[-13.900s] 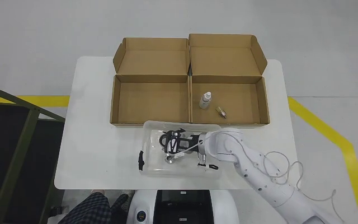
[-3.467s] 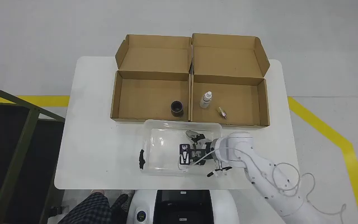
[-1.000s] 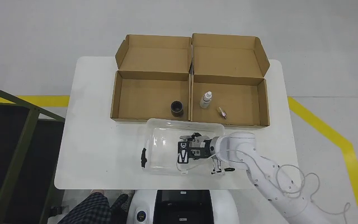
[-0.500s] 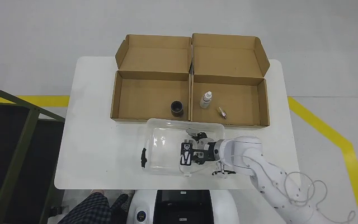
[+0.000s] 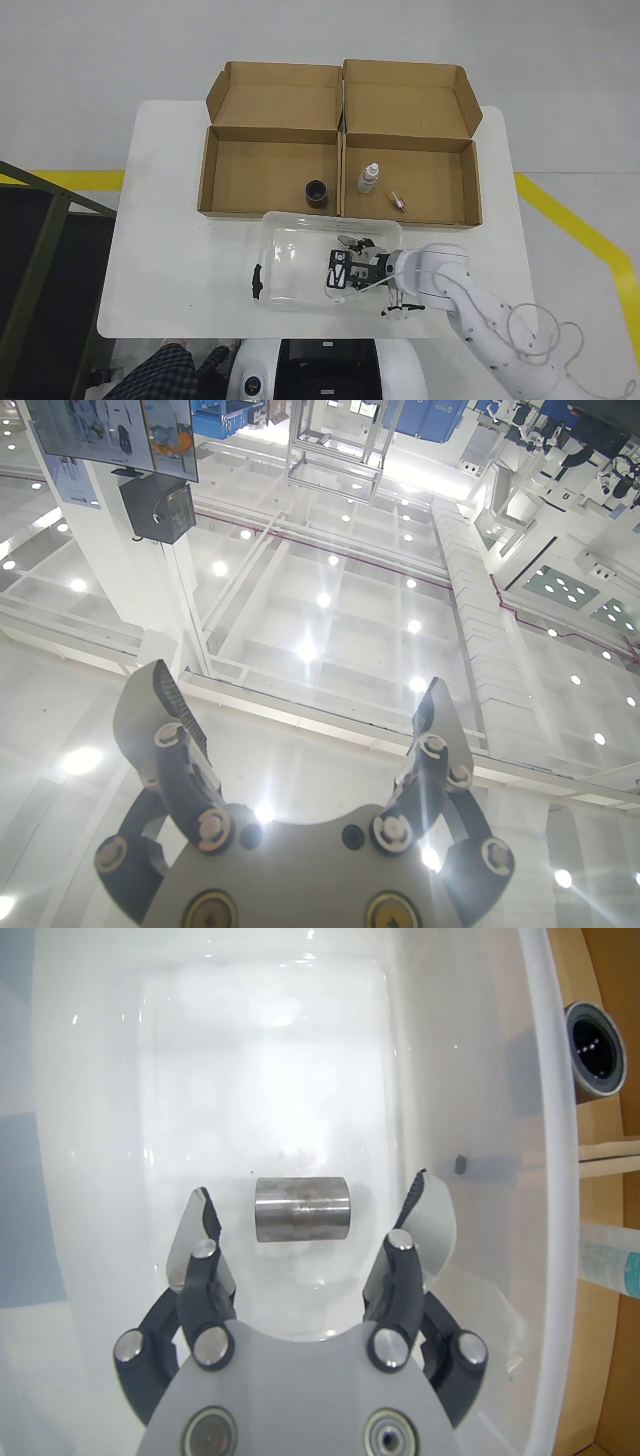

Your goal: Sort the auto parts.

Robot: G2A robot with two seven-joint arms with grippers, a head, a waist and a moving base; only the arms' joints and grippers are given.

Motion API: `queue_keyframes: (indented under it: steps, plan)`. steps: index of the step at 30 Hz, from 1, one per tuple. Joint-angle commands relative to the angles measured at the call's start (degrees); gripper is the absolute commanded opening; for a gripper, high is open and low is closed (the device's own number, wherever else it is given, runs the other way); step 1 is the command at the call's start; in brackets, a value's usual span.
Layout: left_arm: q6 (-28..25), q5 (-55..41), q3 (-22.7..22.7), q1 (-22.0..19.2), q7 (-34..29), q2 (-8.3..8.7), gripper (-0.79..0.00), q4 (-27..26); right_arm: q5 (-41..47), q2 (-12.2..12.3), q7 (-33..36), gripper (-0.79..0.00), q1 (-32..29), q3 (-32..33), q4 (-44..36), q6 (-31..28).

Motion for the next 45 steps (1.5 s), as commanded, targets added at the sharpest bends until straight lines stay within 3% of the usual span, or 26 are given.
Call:
queue_keyframes:
  steps: [1, 3, 6, 8, 10, 13, 33, 45]
  plan:
    - [0.0, 0.0, 0.0, 0.0, 0.0, 0.0, 0.0, 0.0, 0.49, -0.1, -0.06, -0.252, 0.76, -0.06, 1.62, 0.18]
    - [0.0, 0.0, 0.0, 0.0, 0.0, 0.0, 0.0, 0.0, 0.81, -0.17, -0.02, -0.4, 1.43, -0.2, 2.8, -0.03]
    - [0.0, 0.0, 0.0, 0.0, 0.0, 0.0, 0.0, 0.0, 0.95, -0.06, 0.13, -0.468, 1.54, -0.04, 3.02, -0.77]
    - [0.0, 0.0, 0.0, 0.0, 0.0, 0.0, 0.0, 0.0, 0.91, 0.13, 0.25, -0.548, 1.17, 0.44, 2.5, -1.22]
    - [0.0, 0.0, 0.0, 0.0, 0.0, 0.0, 0.0, 0.0, 0.81, 0.37, 0.11, -0.677, 0.62, 1.1, 1.64, -1.48]
    - [0.0, 0.0, 0.0, 0.0, 0.0, 0.0, 0.0, 0.0, 0.63, 0.73, -0.58, -0.785, -0.34, 2.16, 0.18, -1.68]
    - [0.0, 0.0, 0.0, 0.0, 0.0, 0.0, 0.0, 0.0, 2.83, 0.71, -5.78, -0.785, 0.82, 2.1, -1.54, -0.34]
    - [0.0, 0.0, 0.0, 0.0, 0.0, 0.0, 0.0, 0.0, 5.0, 0.47, -6.35, -0.785, 1.93, 1.19, -8.11, 0.03]
